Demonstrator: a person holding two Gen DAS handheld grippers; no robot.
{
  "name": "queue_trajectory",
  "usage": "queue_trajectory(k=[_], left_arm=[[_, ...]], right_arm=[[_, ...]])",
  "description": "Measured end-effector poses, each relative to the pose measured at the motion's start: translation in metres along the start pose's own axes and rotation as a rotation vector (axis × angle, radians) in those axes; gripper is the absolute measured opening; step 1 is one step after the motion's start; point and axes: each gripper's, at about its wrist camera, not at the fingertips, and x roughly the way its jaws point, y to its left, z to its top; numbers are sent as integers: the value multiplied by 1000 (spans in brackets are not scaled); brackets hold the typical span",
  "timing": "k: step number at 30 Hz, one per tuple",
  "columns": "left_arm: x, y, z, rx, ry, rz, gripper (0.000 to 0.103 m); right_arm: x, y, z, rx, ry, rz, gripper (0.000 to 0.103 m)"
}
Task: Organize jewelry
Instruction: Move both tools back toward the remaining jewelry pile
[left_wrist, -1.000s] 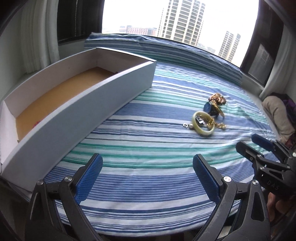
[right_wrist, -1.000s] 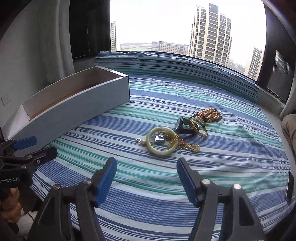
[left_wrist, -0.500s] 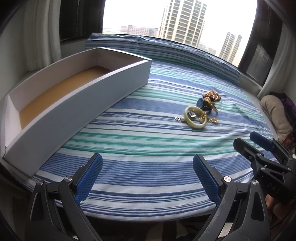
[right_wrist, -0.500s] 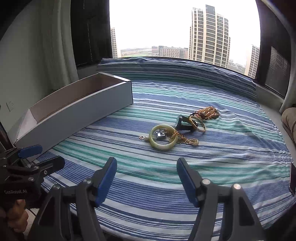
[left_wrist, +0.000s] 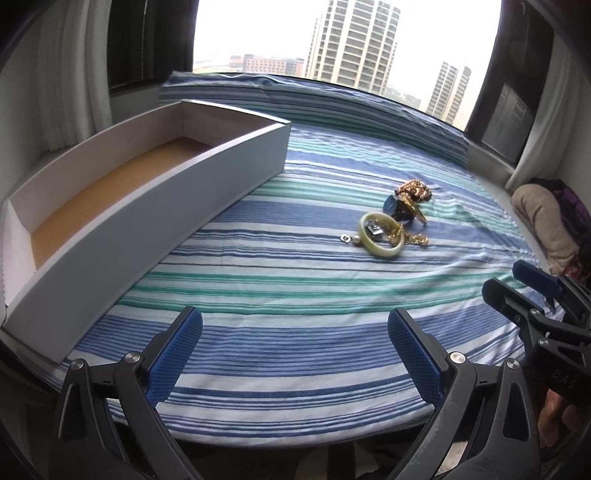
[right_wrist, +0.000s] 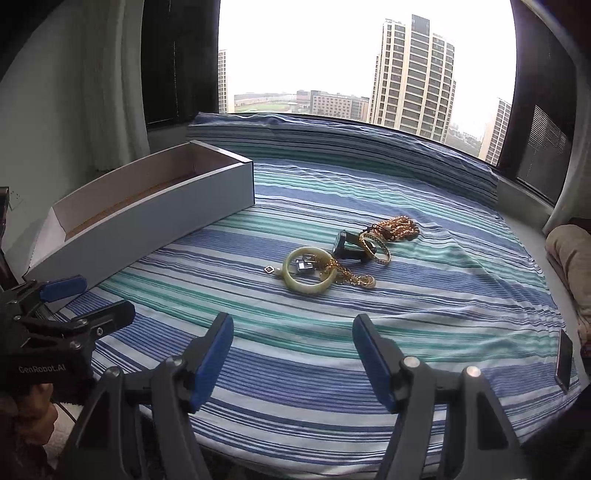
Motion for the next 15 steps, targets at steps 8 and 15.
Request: queue_trajectory(k=[8,15], left_arm=[[19,-12,12,10,62,4,100],[38,-25,19,38,84,-34,100]], right_arm=[[-8,-34,-9,73,-43,-3,68],[12,-70,-7,125,-13,-46,68]])
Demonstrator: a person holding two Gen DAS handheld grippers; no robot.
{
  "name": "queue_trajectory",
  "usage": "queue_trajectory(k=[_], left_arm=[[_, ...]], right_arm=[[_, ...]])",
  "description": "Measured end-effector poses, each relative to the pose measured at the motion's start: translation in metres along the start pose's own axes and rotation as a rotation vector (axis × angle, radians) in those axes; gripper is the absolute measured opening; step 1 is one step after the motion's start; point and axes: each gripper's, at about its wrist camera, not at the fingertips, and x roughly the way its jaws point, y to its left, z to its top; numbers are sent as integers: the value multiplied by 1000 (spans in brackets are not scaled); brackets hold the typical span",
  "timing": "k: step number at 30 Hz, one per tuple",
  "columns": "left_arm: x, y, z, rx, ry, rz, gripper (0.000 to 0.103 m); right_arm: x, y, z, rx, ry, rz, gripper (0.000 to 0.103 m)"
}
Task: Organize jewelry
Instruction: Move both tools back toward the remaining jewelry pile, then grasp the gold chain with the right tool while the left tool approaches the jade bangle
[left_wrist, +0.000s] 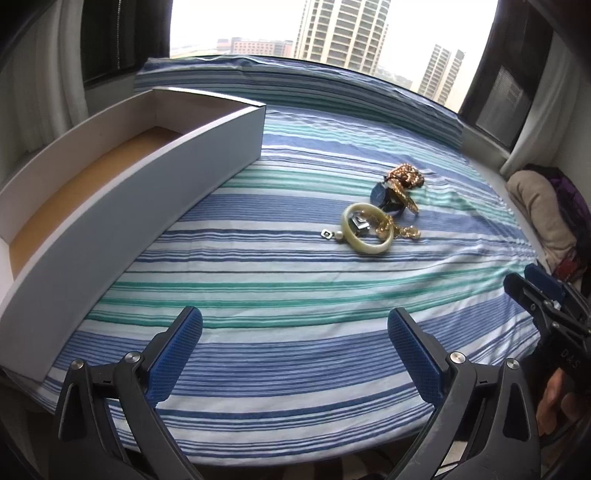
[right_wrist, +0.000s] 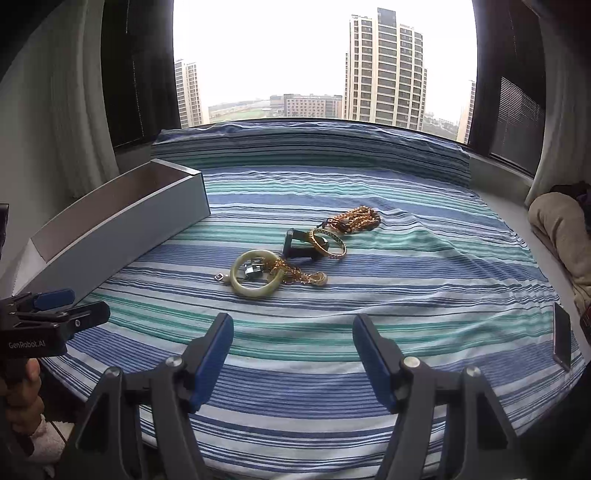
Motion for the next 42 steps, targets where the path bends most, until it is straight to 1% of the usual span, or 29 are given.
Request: queue_trajectory(k=[3,6,11,12,13,14,15,16,18,19,21,24,26,27,28,31,36,39,41,42], left_arm=[[12,-8,5,44,16,5,100],[18,-18,11,82,17,14,100],[24,-15,8,51,35,2,100],[26,-13,6,43,45,5,100],[27,-10,4,38,52,9,100],[28,-8,3,32,58,14,100],[29,-5,2,26,63,21,100],[30,-3,1,18,67,26,100],[31,-1,1,5,71,29,100],[30,1,1,1,70,27,100],[28,3,1,-1,64,29,100],[27,9,0,-9,60,35,100],[28,14,-2,-22,66,33,100],[29,17,-2,-28,69,34,100],[30,20,-3,-35,71,37,100],[31,28,-3,-56,76,39,100],[33,33,-5,-68,86,37,100],[36,29,-5,-60,93,35,100],[38,26,-6,-53,97,36,100],[38,24,-6,-48,99,36,100]], right_arm=[[15,-8,0,34,29,10,68],[31,-16,0,75,63,78,68],[68,-26,4,87,128,163,68],[75,-26,5,88,138,184,66],[82,-25,6,87,147,206,58],[90,-23,8,83,156,224,53],[98,-20,11,78,163,246,45],[106,-16,15,72,165,267,44],[124,-9,24,69,165,283,43],[133,-5,27,69,163,286,39],[151,2,34,49,157,250,37],[177,7,40,37,179,208,26],[191,9,43,37,198,186,22],[193,10,44,30,194,167,12],[195,10,45,27,192,154,6],[191,5,48,51,188,151,1],[165,-15,52,132,166,203,0],[151,-32,55,152,159,208,0],[153,-37,57,142,185,223,2],[157,-38,57,142,204,234,5]])
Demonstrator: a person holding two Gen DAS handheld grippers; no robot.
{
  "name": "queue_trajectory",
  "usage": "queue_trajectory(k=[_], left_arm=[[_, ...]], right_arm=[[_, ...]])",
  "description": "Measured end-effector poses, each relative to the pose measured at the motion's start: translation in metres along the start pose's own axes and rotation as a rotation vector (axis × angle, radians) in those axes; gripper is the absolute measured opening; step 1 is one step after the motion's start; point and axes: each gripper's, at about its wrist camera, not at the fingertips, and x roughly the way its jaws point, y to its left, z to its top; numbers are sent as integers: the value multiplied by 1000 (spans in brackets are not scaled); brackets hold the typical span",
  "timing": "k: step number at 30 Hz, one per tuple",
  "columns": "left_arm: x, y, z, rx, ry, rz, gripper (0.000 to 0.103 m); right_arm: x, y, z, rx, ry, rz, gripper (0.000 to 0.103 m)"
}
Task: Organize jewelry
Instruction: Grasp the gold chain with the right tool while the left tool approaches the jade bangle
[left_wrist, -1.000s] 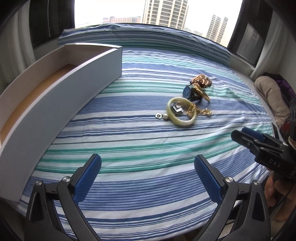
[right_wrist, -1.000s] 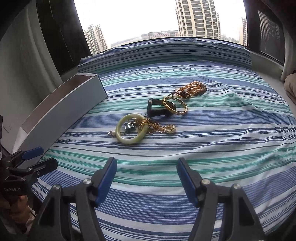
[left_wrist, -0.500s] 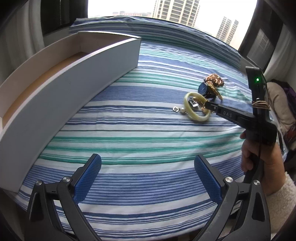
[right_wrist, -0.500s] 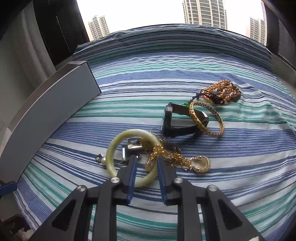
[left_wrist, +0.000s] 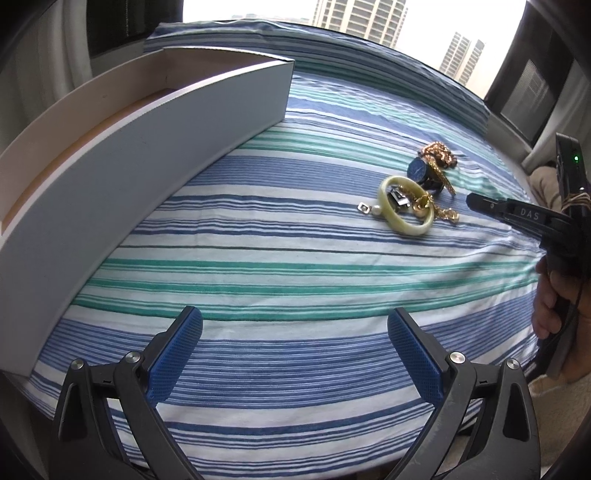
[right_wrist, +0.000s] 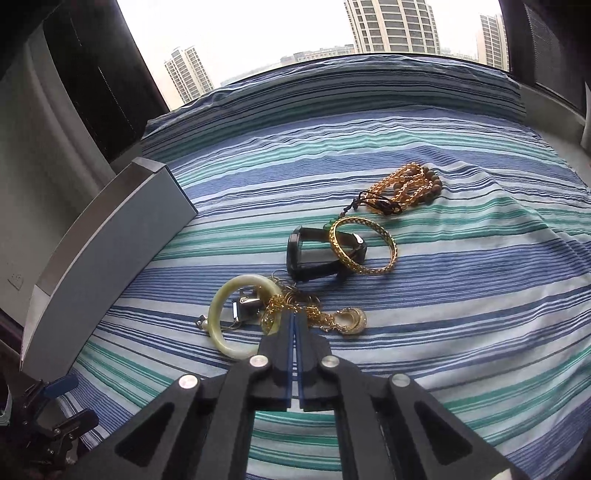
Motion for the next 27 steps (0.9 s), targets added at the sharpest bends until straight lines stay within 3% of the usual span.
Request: queue_trajectory(k=[2,3,5,7,17,22,25,27], left_arm=[[-1,-4,-1,11,-1,4,100],[-2,-5,-2,18,-4,8,100],[-6,-6,-2,28,-11,18,100],[-10,-3,-2,26,-19,24,100],[-3,-1,-1,-4,11,17,100],[-3,0,-1,1,12,30,100],[-3,4,-1,-11,13,38,100],[-1,6,-1,-20,15,40,100]], right_arm=[[9,2,0,-12,22,17,10],[15,6,1,-35,32,30,22],[25,9,3,-111,47,19,28],[33,8,5,-211,55,-29,28],[58,21,1,-595,160,-11,27],[73,28,9,-673,157,-8,27],[70,28,11,-666,166,31,9],[59,27,12,-631,148,50,9]])
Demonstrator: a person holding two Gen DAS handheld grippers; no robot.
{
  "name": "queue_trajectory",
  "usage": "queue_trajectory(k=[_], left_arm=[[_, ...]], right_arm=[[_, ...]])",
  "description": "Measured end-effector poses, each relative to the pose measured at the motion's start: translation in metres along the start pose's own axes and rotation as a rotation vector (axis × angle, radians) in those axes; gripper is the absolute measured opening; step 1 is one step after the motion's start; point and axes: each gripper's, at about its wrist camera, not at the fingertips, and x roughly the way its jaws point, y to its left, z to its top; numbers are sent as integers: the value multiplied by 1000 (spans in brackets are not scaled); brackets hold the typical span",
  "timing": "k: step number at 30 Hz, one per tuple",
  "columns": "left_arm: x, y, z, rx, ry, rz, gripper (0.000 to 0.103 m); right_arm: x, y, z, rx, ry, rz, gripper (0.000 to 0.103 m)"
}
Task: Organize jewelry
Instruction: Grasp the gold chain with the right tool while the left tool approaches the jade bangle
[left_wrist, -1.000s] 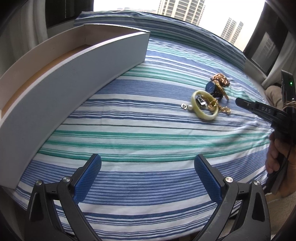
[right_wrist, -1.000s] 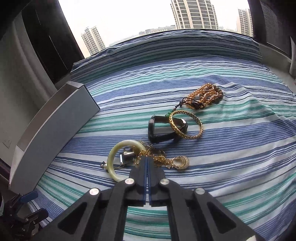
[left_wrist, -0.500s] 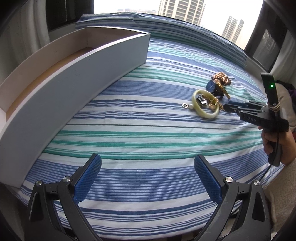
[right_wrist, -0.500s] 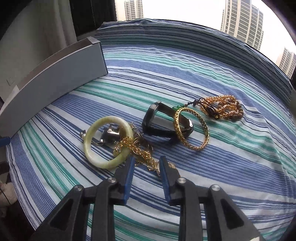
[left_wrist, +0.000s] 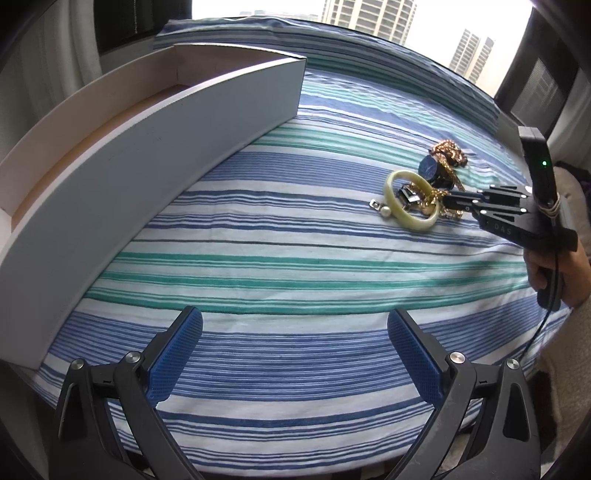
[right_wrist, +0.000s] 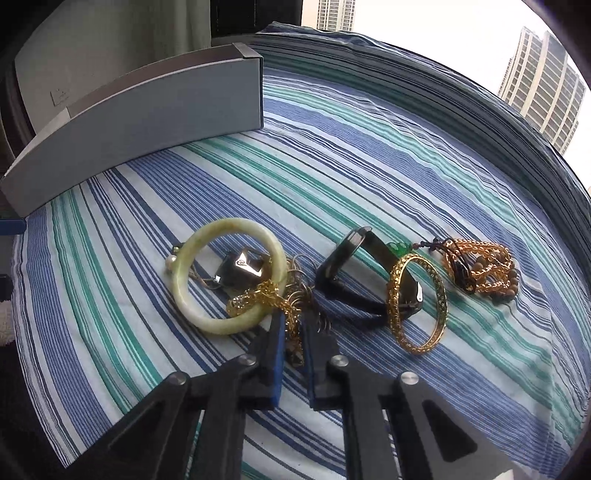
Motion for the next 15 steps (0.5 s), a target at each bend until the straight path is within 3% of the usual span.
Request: queue_trajectory(k=[8,15], left_arm=[[6,-9,-4,29,19,-1,100],[7,-11,-3,37,16,5,100]], right_arm=[[-66,-1,-11,219,-200,90,8],[-109,0,-27,334,-302,145,8]])
